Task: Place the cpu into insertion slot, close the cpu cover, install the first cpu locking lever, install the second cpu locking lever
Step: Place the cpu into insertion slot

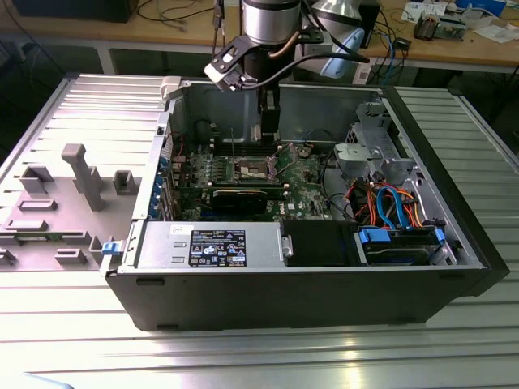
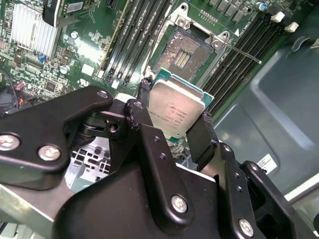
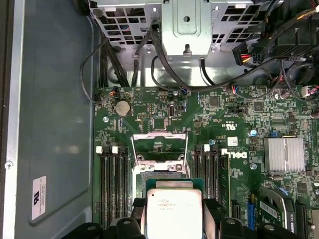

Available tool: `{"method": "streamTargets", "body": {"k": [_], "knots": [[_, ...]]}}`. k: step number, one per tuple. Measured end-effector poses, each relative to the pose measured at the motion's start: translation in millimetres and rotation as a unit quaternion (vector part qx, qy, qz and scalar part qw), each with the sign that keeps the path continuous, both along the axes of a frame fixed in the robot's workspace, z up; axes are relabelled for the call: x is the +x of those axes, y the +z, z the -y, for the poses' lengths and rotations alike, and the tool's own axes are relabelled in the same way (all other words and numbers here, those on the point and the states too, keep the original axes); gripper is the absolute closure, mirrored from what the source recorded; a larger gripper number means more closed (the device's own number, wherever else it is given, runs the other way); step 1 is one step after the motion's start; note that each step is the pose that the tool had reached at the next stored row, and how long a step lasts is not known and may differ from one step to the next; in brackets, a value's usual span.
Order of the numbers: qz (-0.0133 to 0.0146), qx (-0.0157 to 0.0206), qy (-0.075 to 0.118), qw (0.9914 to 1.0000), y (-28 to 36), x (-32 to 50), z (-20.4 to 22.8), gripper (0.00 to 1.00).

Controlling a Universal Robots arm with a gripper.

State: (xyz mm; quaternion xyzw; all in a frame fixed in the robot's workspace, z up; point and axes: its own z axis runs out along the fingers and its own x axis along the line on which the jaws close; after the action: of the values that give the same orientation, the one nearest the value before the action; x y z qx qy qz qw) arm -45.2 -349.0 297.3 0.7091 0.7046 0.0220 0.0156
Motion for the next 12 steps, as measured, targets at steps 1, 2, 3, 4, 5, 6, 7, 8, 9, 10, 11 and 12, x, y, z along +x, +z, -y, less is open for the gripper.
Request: {"method": "streamTargets", "body": {"k": [1,2,3,4,5,6,7,8,9,10,11,12], "knots": [[0.0001,0.0,0.0,1.0,-2.4,0.0,0.0,0.46],[0.0,0.0,0.0,1.0,-4.3,0.0,0.0,0.46],[0.0,0.0,0.0,1.0,-5.7,0.0,0.0,0.46],[0.0,0.0,0.0,1.0,-8.6,0.0,0.0,0.46],[0.0,0.0,0.0,1.0,-11.0,0.0,0.0,0.46],[0.0,0.0,0.0,1.0,-14.0,0.0,0.0,0.46],[0.0,0.0,0.0,1.0,-16.1,0.0,0.0,0.46],[0.0,0.0,0.0,1.0,-17.0,0.0,0.0,0.46],[0.0,0.0001,0.0,1.0,-18.0,0.0,0.0,0.46],[0.0,0.0,0.0,1.0,-18.9,0.0,0.0,0.46],[0.0,0.0,0.0,1.0,-19.7,0.0,0.0,0.46],[0.0,0.0,0.0,1.0,-20.5,0.0,0.0,0.46]]}}
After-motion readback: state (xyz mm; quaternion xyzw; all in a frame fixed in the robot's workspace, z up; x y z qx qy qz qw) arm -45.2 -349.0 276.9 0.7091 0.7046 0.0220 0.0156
